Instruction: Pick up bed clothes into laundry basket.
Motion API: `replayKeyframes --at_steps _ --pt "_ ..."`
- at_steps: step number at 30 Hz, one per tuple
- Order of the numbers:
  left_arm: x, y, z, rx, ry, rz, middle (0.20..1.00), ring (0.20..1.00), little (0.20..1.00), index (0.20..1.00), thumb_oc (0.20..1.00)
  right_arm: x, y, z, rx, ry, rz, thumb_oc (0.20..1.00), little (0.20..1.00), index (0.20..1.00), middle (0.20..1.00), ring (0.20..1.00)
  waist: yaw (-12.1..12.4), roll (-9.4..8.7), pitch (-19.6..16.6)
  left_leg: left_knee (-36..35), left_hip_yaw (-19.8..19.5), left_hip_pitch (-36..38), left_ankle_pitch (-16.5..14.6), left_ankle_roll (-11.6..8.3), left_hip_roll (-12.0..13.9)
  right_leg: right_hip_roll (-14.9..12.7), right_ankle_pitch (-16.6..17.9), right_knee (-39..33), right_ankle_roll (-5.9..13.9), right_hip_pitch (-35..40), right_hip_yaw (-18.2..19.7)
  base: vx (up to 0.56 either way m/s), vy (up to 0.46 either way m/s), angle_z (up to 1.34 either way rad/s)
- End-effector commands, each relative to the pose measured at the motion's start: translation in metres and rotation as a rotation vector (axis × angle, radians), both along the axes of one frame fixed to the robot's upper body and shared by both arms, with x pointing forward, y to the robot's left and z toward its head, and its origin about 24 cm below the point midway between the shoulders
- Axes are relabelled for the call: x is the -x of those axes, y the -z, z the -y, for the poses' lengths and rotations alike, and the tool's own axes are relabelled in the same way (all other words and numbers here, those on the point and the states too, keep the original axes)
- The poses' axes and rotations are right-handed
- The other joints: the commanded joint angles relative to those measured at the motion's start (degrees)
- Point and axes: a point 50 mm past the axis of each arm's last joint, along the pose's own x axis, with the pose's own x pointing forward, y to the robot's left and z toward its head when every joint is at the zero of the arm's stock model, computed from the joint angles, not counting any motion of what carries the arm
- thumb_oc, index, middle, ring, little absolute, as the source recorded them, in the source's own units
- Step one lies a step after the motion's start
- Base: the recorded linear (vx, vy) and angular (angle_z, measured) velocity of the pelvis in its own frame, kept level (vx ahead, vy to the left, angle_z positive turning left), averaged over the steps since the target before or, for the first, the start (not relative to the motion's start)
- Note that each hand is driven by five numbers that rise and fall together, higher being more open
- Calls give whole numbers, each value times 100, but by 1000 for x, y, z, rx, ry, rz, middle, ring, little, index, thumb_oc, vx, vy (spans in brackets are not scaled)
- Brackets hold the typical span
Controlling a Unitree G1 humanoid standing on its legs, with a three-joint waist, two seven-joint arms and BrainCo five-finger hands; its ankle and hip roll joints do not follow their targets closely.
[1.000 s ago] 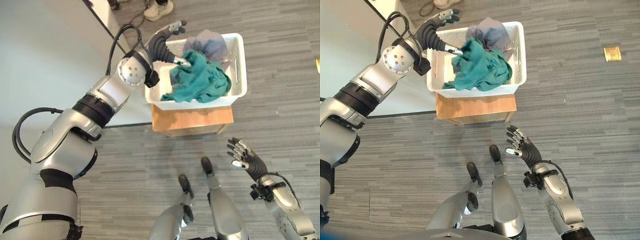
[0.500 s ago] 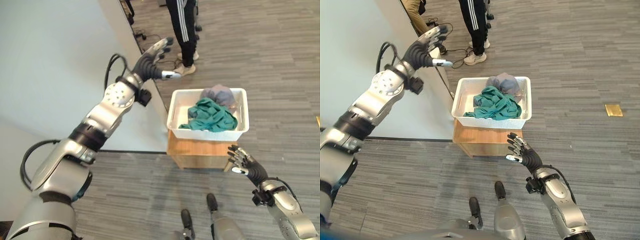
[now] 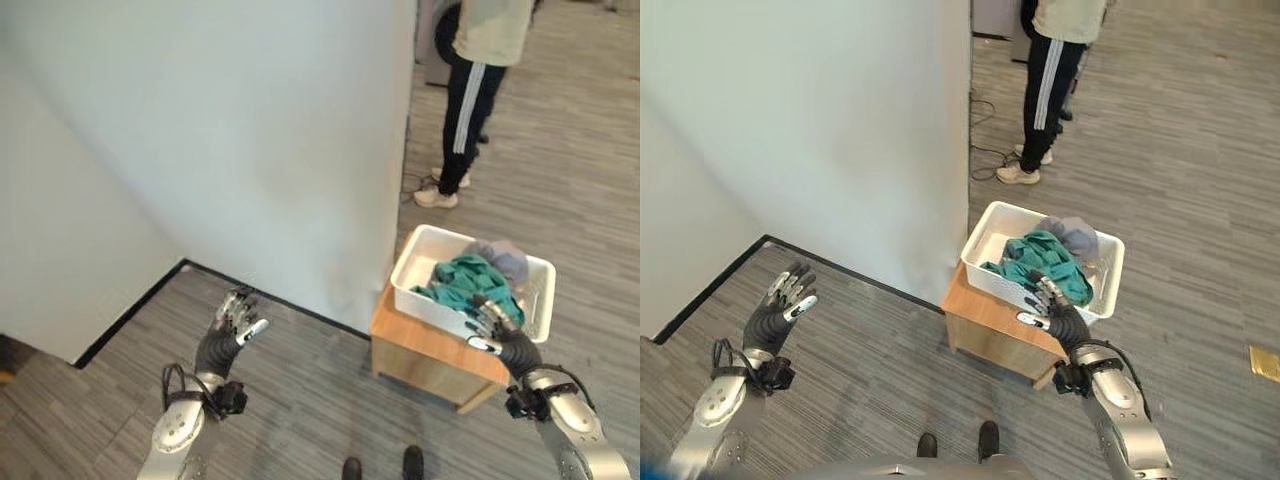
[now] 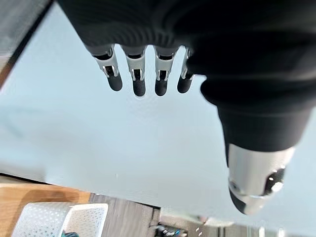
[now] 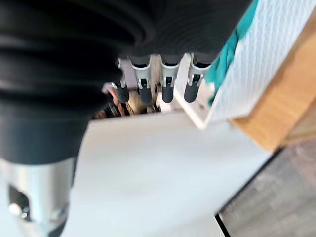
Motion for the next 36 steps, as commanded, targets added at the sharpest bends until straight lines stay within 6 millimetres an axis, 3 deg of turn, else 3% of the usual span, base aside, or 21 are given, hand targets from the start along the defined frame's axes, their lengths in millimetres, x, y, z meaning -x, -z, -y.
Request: replayKeyframes --at_steps 1,3,5,6,7,8,9,10,11,13,15,17,20,23,24,25,27,28,30,33,36 --pt "-18 -22 -11 -36 -20 118 1000 1000 1000 1000 1000 -12 -19 -8 41 -61 105 1000 1000 1000 1000 1000 151 -99 -18 90 -429 14 29 -88 110 -427 -472 294 455 410 -210 33 16 15" --pt "-23 -26 -11 -58 -27 133 1000 1000 1000 1000 1000 -29 -29 -23 37 -117 158 1000 1000 1000 1000 1000 528 -143 31 285 -887 -32 -43 7 5 -653 -733 865 463 452 -625 51 83 33" --pt "-26 -29 -14 -119 -25 134 1000 1000 1000 1000 1000 -38 -37 -31 34 -132 199 1000 1000 1000 1000 1000 669 -91 98 402 -1173 -48 -94 141 -57 -850 -765 1760 490 222 -837 10 104 61" --pt "-26 -29 -14 -120 -26 135 1000 1000 1000 1000 1000 -39 -37 -31 34 -133 200 1000 1000 1000 1000 1000 650 -104 107 417 -1186 -62 -94 149 -81 -884 -807 1845 502 183 -841 56 176 108" --pt "-25 -28 -18 -164 -39 123 1000 1000 1000 1000 1000 -43 -42 -39 24 -144 228 1000 1000 1000 1000 1000 711 -54 209 570 -1460 28 -147 400 -246 -1071 -384 3499 594 -308 -669 70 197 129" --pt "-24 -27 -20 -171 -48 116 1000 1000 1000 1000 1000 -44 -43 -42 12 -142 235 1000 1000 1000 1000 1000 674 -37 277 578 -1594 93 -135 450 -296 -1103 -206 4091 566 -618 -489 59 214 115" --pt "-24 -27 -20 -183 -41 115 1000 1000 1000 1000 1000 -44 -41 -41 -2 -129 230 1000 1000 1000 1000 1000 600 11 341 594 -1835 132 -97 472 -302 -962 -31 4681 545 -1048 35 34 16 112" --pt "-25 -26 -19 -203 -29 106 1000 1000 1000 1000 1000 -43 -40 -38 1 -112 228 1000 1000 1000 1000 1000 487 -6 376 611 -2105 192 -133 437 -304 -608 -157 4721 491 -1274 572 14 -41 111" --pt "-25 -26 -18 -202 -28 106 1000 1000 1000 1000 1000 -43 -40 -38 2 -112 228 1000 1000 1000 1000 1000 491 2 348 611 -2106 151 -115 431 -294 -597 -121 4700 489 -1307 568 174 -158 168" --pt "-31 -24 -10 -181 18 110 1000 1000 1000 1000 1000 -36 -40 -28 5 -91 218 1000 1000 1000 1000 1000 153 -59 362 569 -2751 308 -237 205 -293 140 -926 3233 361 -1317 2003 281 -213 214" --pt "-41 -23 4 -167 78 121 1000 1000 1000 1000 1000 -23 -35 -3 27 5 192 1000 1000 1000 1000 1000 -255 -83 409 636 -3272 234 -136 81 -412 527 -938 2302 524 -1080 3222 232 -186 213" --pt "-44 -28 9 -193 105 134 1000 1000 1000 1000 1000 -7 -28 15 66 60 135 1000 1000 1000 1000 1000 -286 -191 437 767 -3181 46 -181 -105 -384 162 -940 1665 449 -714 2486 44 -242 218" --pt "-35 -19 18 -141 116 115 1000 1000 1000 1000 1000 -6 -26 24 47 71 123 1000 1000 1000 1000 1000 -242 -316 375 700 -3304 -146 -83 -288 -193 106 -742 1409 389 -540 2176 66 -356 177" --pt "-36 -12 23 -99 130 87 1000 1000 1000 1000 1000 -6 -29 38 62 135 124 1000 1000 1000 1000 1000 -302 -477 489 1375 -2532 -595 -327 -220 -145 1 -761 1231 294 -300 1918 55 -230 100" --pt "-35 -10 24 -99 125 80 1000 1000 1000 1000 1000 -7 -30 40 61 152 132 1000 1000 1000 1000 1000 -336 -506 538 1488 -1982 -707 -345 -169 -37 -57 -708 1165 261 -262 1704 -88 -135 173" --pt "-36 -8 24 -105 120 71 1000 1000 1000 1000 1000 -7 -32 45 70 178 144 1000 1000 1000 1000 1000 -492 -485 552 1542 -821 -699 -334 -78 267 -141 -710 1157 272 -237 1308 -144 -116 181" --pt "-37 -3 30 -80 140 47 1000 1000 1000 1000 1000 -2 -31 51 68 236 147 1000 1000 1000 1000 1000 -772 -482 512 1823 840 -533 -445 -67 782 -375 -724 1155 282 -225 533 -185 -109 213" --pt "-40 -2 33 -75 150 43 1000 1000 1000 1000 1000 3 -28 54 60 272 139 1000 1000 1000 1000 1000 -929 -473 465 2175 1344 -478 -512 -100 926 -477 -734 1116 216 -216 128 -176 -82 307" --pt "-42 -4 41 -72 195 44 1000 1000 1000 1000 1000 15 -20 60 47 329 110 1000 1000 1000 1000 1000 -1051 -344 386 1654 1664 -290 -596 -217 914 -538 -777 1016 258 -97 -380 -76 19 186" --pt "-39 -5 44 -70 208 48 1000 1000 1000 1000 1000 18 -16 57 23 339 101 1000 1000 1000 1000 1000 -1037 -276 226 805 1215 -178 -341 -224 684 -502 -667 842 337 55 -602 18 32 132" --pt "-35 -9 39 -103 199 66 1000 1000 1000 1000 1000 14 -11 47 -37 305 91 1000 1000 1000 1000 1000 -936 -306 125 440 1108 -35 -227 -162 587 -500 -628 776 374 118 -668 50 41 25"
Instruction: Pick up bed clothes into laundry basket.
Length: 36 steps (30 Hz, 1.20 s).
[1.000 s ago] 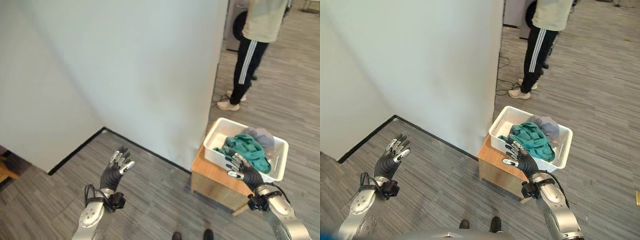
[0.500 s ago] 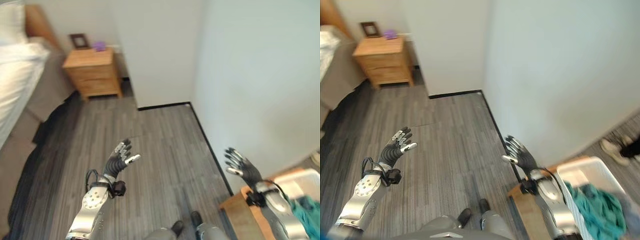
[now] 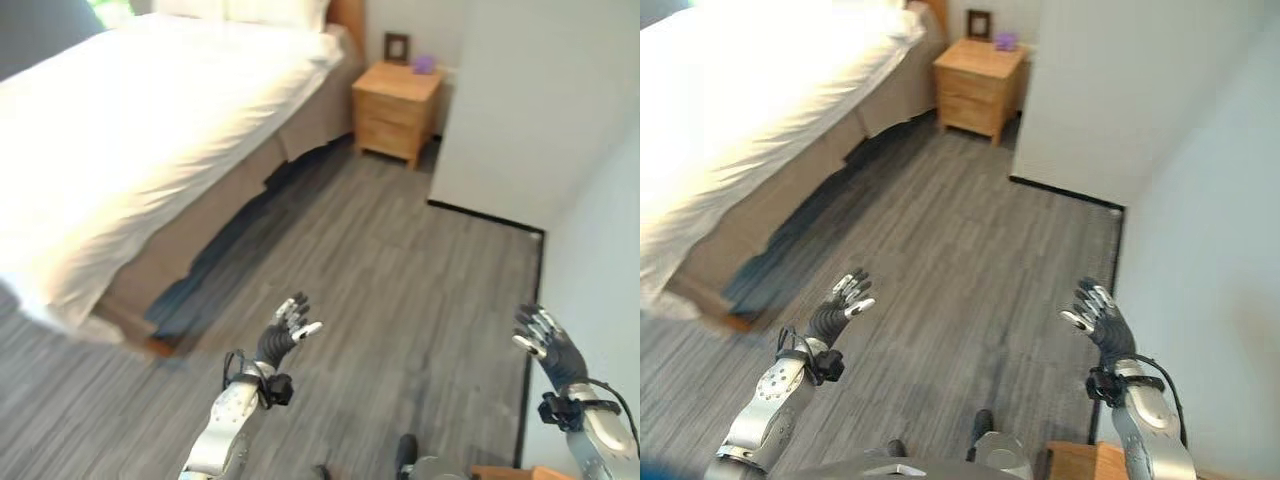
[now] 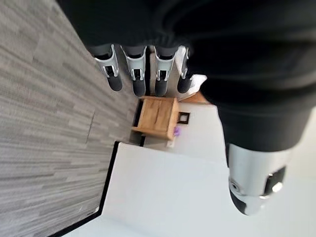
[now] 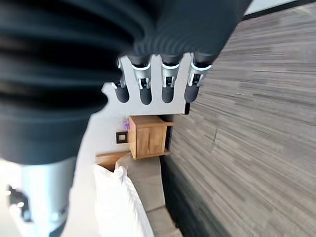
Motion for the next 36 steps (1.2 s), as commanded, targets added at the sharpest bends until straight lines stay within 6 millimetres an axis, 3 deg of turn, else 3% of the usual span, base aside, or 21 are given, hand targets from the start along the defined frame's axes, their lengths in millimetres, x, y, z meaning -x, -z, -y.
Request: replayKeyframes --at_steps 1,4,9,15,23,36 --pt "-5 -24 -16 -48 -13 119 1000 1000 1000 1000 1000 -6 -9 -12 -61 -57 93 1000 1000 1000 1000 1000 -62 -259 -315 220 -125 -279 -17 34 -24 -152 -266 31 448 233 462 0 0 0" --pt "5 -14 -24 -34 -60 70 1000 1000 1000 1000 1000 -13 -5 -27 -96 -148 69 1000 1000 1000 1000 1000 94 -297 -319 190 -170 -258 12 73 -82 -171 -267 66 447 251 479 -6 18 0" --pt "13 -11 -27 -11 -76 53 1000 1000 1000 1000 1000 -13 0 -34 -95 -217 36 1000 1000 1000 1000 1000 184 -319 -327 94 -232 -204 56 85 -120 -187 -261 44 464 309 438 5 16 2" --pt "17 -7 -37 -36 -143 42 1000 1000 1000 1000 1000 -22 -1 -42 36 -317 9 1000 1000 1000 1000 1000 363 -362 -395 32 -368 -162 96 84 -157 -164 -238 -62 486 407 360 -2 -5 18" --pt "18 -5 -39 -34 -193 43 1000 1000 1000 1000 1000 -22 0 -43 146 -340 -4 1000 1000 1000 1000 1000 390 -359 -426 -14 -362 -107 121 76 -159 -126 -214 -145 498 474 351 0 0 0" --pt "21 0 -36 8 -249 37 1000 1000 1000 1000 1000 -31 0 -59 104 -407 13 1000 1000 1000 1000 1000 474 -389 -449 -32 -390 -74 128 58 -137 -102 -195 -208 500 531 312 0 0 0"
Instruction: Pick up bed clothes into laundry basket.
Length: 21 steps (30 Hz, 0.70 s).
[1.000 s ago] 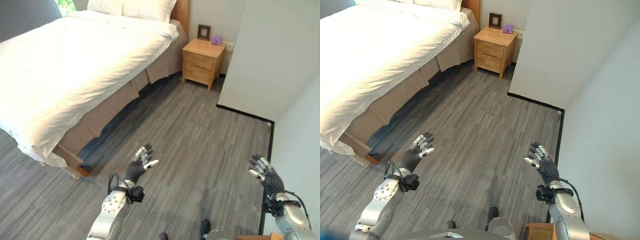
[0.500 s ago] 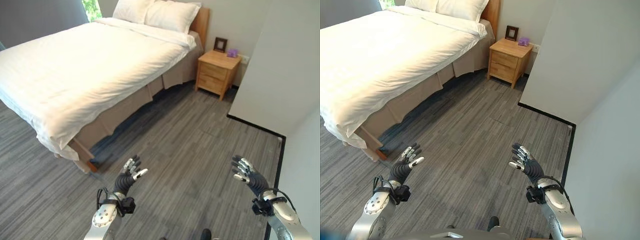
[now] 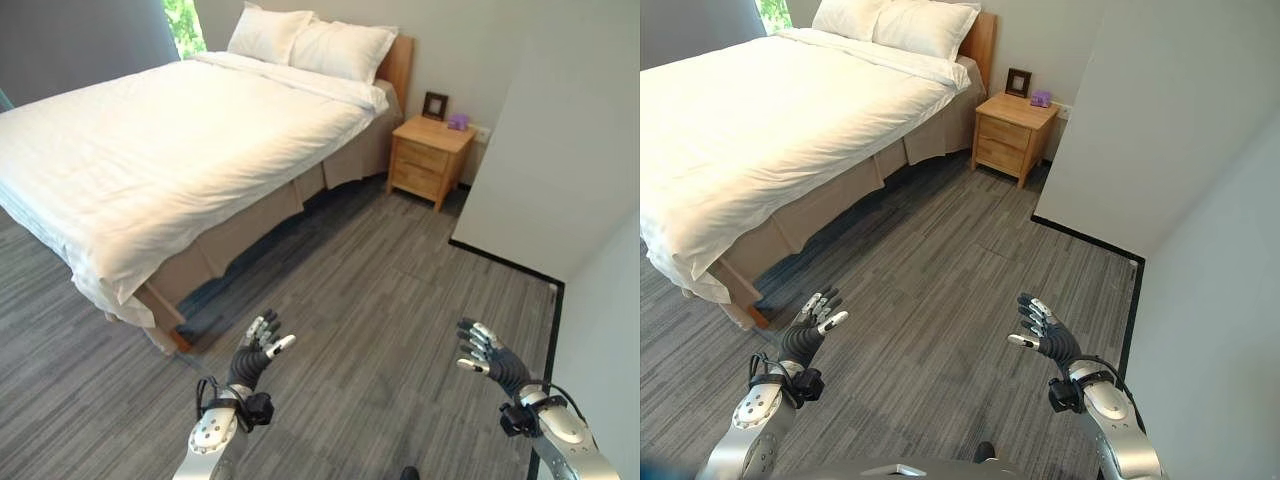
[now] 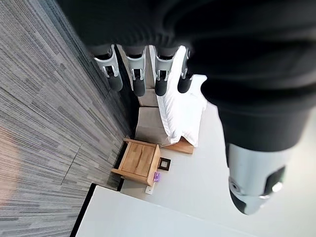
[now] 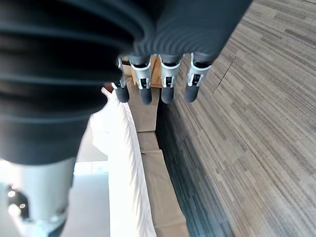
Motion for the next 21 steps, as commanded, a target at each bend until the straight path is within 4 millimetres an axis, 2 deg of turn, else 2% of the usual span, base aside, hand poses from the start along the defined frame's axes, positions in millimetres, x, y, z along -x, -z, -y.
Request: replayKeyframes --at_steps 1,6,13,21 --pt "-8 -15 -7 -19 -58 113 1000 1000 1000 1000 1000 -26 -20 -9 6 -74 121 1000 1000 1000 1000 1000 94 -31 51 -21 -189 -137 12 -136 108 2 -577 354 348 157 171 0 0 0" --pt "-4 -17 -14 -31 -133 129 1000 1000 1000 1000 1000 -37 -25 -26 33 -175 147 1000 1000 1000 1000 1000 286 -70 67 -13 -329 -169 37 -129 71 -52 -627 433 347 197 19 5 -11 6" --pt "6 -13 -23 -38 -215 105 1000 1000 1000 1000 1000 -47 -33 -37 55 -224 189 1000 1000 1000 1000 1000 615 -96 57 6 -649 -252 69 -115 -33 -172 -674 474 368 327 -334 7 -7 32" --pt "5 -13 -28 -57 -254 103 1000 1000 1000 1000 1000 -44 -30 -39 44 -213 176 1000 1000 1000 1000 1000 681 -103 27 -11 -837 -272 79 -83 -115 -227 -677 435 383 409 -475 19 18 22"
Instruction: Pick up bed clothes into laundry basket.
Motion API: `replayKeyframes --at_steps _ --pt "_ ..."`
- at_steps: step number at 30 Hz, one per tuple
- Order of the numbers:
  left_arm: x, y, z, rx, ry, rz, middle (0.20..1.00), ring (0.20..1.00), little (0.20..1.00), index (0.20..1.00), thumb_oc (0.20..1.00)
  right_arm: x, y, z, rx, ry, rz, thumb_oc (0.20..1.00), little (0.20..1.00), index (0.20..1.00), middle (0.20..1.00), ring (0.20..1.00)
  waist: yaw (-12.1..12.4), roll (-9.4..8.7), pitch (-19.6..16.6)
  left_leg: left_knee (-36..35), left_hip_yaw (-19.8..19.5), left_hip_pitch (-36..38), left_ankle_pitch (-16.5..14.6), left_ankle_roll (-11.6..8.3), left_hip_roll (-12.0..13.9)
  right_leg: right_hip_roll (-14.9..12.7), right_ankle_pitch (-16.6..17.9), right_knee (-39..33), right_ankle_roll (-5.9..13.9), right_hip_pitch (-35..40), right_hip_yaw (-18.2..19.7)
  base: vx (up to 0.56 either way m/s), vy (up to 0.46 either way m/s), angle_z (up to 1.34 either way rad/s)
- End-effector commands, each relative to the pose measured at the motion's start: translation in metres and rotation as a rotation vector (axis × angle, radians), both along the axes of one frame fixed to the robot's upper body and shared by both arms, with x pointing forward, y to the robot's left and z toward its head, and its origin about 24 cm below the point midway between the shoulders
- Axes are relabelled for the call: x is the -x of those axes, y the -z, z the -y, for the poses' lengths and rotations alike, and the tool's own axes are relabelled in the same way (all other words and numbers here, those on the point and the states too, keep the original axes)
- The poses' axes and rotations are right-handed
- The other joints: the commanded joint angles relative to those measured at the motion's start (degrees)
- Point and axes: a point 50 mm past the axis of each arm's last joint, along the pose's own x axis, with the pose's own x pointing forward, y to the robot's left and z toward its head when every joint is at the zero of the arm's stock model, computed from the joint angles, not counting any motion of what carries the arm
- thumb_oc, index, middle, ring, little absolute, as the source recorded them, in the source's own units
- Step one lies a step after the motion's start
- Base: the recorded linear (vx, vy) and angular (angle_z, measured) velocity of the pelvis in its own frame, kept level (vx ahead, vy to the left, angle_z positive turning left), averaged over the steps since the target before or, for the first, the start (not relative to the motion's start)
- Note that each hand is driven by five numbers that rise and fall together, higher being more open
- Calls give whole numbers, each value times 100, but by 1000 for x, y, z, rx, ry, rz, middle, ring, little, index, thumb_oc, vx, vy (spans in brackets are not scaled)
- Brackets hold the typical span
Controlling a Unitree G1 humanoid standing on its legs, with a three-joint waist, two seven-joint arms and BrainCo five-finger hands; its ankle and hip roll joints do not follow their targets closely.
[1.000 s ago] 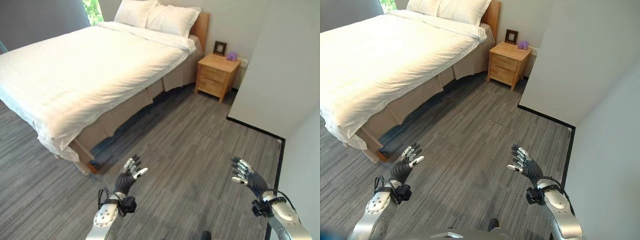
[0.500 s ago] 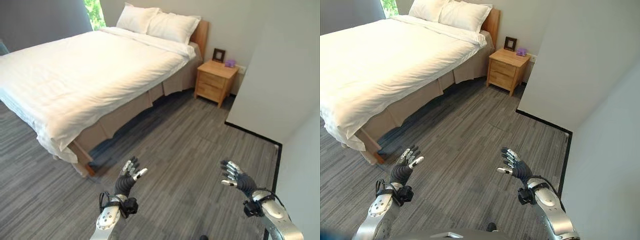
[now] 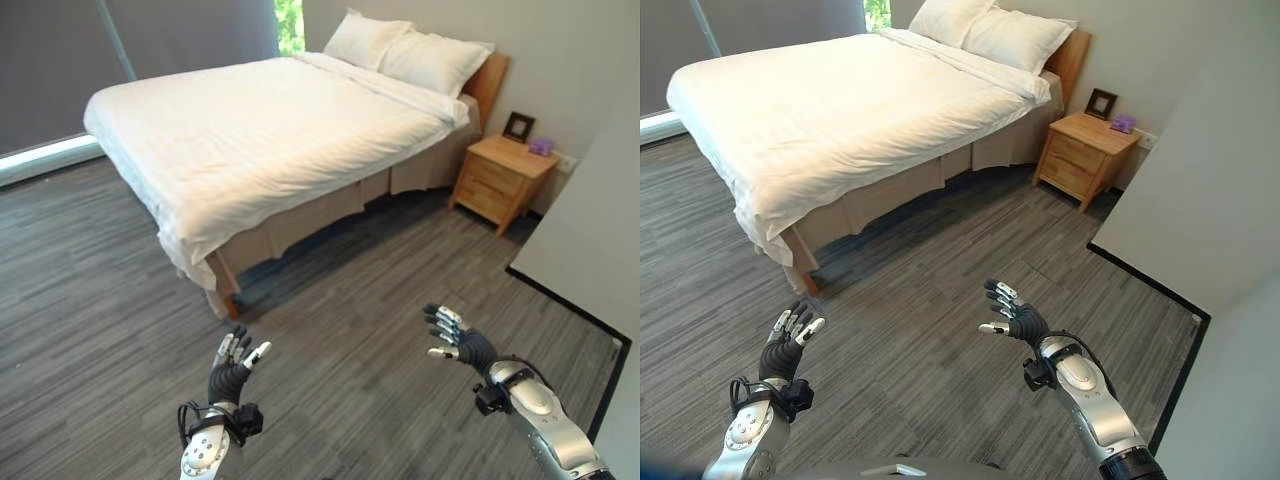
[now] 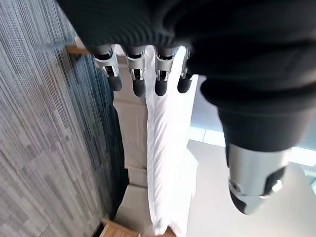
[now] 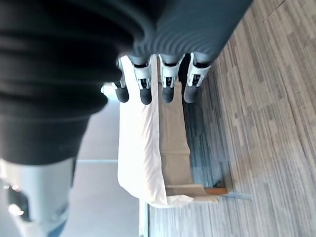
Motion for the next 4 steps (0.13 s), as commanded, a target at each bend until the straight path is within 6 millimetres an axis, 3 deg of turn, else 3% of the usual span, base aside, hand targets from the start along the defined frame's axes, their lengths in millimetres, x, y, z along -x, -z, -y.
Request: replayKeyframes --at_steps 1,4 --pt "-15 -23 -10 -68 -10 129 1000 1000 1000 1000 1000 -15 -18 -5 25 -36 110 1000 1000 1000 1000 1000 20 -51 36 -20 -19 -109 2 -77 12 -82 -583 516 268 100 339 0 0 0" --pt "-16 -24 -9 -73 -2 132 1000 1000 1000 1000 1000 -13 -16 -3 27 -30 101 1000 1000 1000 1000 1000 -4 -53 32 -28 20 -96 -13 -71 10 -74 -572 493 269 98 397 0 0 0"
